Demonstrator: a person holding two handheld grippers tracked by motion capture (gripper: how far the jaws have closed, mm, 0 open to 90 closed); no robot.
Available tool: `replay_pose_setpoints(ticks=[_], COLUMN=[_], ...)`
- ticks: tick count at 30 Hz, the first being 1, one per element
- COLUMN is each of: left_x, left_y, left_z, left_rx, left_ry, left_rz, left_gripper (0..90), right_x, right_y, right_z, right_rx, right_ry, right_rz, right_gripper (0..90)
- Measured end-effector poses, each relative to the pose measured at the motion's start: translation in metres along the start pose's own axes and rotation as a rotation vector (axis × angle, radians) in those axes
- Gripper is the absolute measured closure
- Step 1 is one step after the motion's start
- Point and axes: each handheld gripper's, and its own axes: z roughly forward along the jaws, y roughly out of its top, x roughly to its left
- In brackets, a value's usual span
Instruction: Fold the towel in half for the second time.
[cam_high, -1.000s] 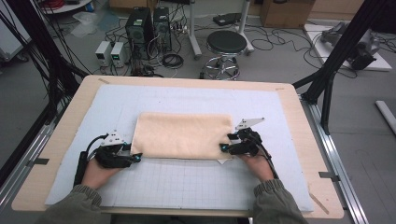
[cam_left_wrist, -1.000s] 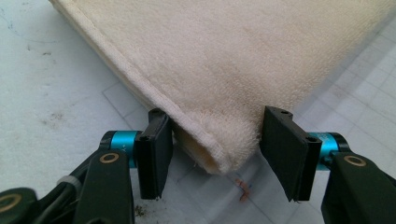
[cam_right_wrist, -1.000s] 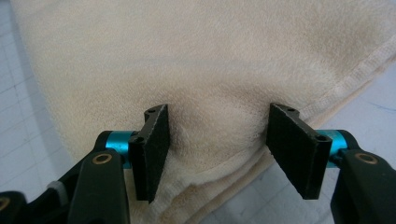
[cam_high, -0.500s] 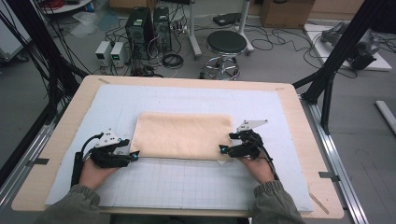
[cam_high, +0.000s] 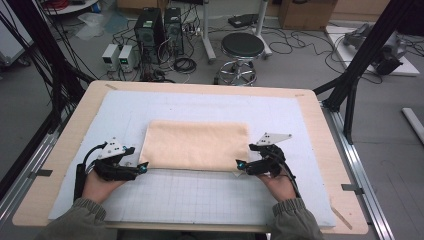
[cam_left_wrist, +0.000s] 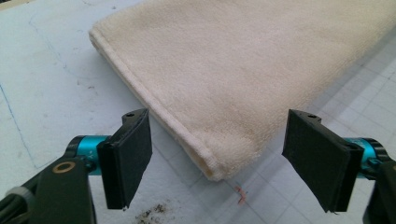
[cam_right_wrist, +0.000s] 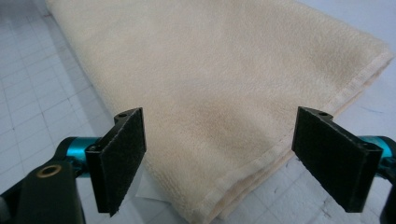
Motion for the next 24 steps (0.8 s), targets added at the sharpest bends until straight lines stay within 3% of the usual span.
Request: replay_pose_setpoints(ticks=[9,24], left_x=[-0.004,-0.016], left_y=[0.0,-0.002], left_z=[-0.005,-0.019], left_rx=[-0.007,-0.021], left_ry=[0.007,0.007], left_rz=[-0.021,-0.02], left_gripper=[16.3,12.9], right_x=[0.007,0.017], right_y=[-0.002,-0.012], right_z=[-0.008,-0.023], right_rx=[-0.03,-0.031], right_ry=[-0.005,-0.008], right_rz=[-0.022,-0.033], right_gripper=[12.7,12.5])
